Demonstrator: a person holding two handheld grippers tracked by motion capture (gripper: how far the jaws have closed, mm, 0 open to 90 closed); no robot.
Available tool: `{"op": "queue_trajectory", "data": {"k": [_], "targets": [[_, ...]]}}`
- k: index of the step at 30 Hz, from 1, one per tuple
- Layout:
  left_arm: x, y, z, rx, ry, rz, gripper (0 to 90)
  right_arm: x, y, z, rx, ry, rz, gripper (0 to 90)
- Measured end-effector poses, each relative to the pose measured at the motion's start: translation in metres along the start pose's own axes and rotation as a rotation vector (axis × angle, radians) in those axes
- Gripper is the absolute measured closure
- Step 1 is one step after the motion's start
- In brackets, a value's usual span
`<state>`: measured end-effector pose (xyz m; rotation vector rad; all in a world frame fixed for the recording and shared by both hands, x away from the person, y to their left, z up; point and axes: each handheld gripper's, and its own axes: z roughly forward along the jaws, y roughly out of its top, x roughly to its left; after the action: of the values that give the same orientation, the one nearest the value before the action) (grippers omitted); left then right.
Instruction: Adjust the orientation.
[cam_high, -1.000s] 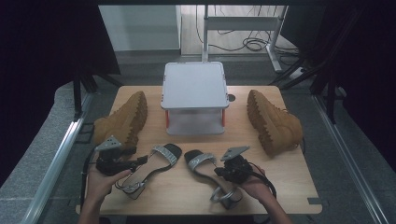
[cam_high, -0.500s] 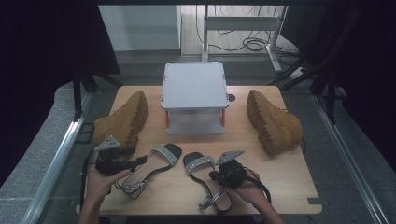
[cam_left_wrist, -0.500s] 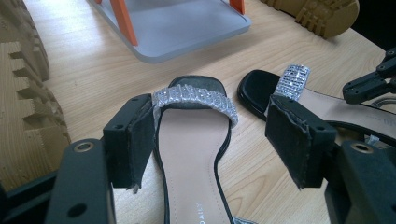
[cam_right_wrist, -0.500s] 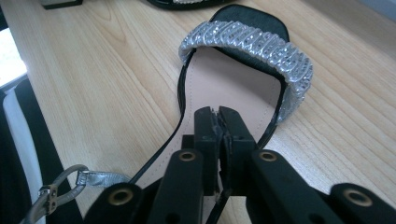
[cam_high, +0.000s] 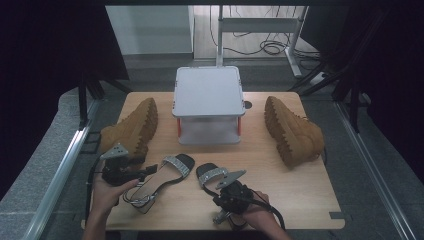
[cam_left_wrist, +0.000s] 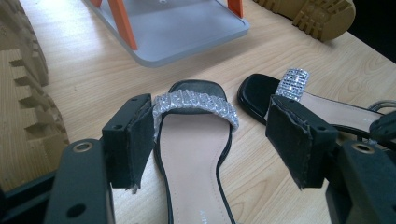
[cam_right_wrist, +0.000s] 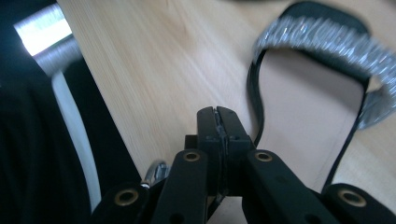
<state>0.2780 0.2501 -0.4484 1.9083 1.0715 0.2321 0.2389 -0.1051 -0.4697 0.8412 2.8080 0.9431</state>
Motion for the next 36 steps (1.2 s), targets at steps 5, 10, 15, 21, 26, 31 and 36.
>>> {"op": "queue_trajectory", "data": {"k": [5, 10, 15, 21, 26, 31, 36], "targets": [[0.000, 0.002, 0.002, 0.002, -0.006, 0.005, 33.1, 0.004, -0.005, 0.008, 0.083, -0.050, -0.018, 89.1], [0.000, 0.003, 0.005, 0.006, -0.010, 0.009, 33.0, -0.001, -0.008, 0.004, 0.098, -0.050, -0.016, 89.4], [0.000, 0.003, 0.005, 0.007, -0.005, 0.008, 33.1, -0.010, -0.015, -0.002, 0.099, -0.076, -0.015, 89.4], [0.000, 0.002, 0.007, 0.013, -0.001, 0.009, 33.0, -0.018, -0.023, -0.007, 0.070, -0.094, -0.005, 89.3], [-0.001, 0.002, 0.007, 0.014, 0.002, 0.012, 33.0, -0.017, -0.025, -0.010, 0.016, -0.078, -0.020, 83.3], [-0.001, 0.002, 0.006, 0.013, 0.005, 0.014, 33.0, -0.022, -0.015, -0.019, -0.028, -0.126, -0.038, 63.5], [0.001, 0.001, 0.005, 0.013, 0.009, 0.011, 33.0, -0.034, -0.011, -0.017, -0.026, -0.145, -0.011, 50.6]]}}
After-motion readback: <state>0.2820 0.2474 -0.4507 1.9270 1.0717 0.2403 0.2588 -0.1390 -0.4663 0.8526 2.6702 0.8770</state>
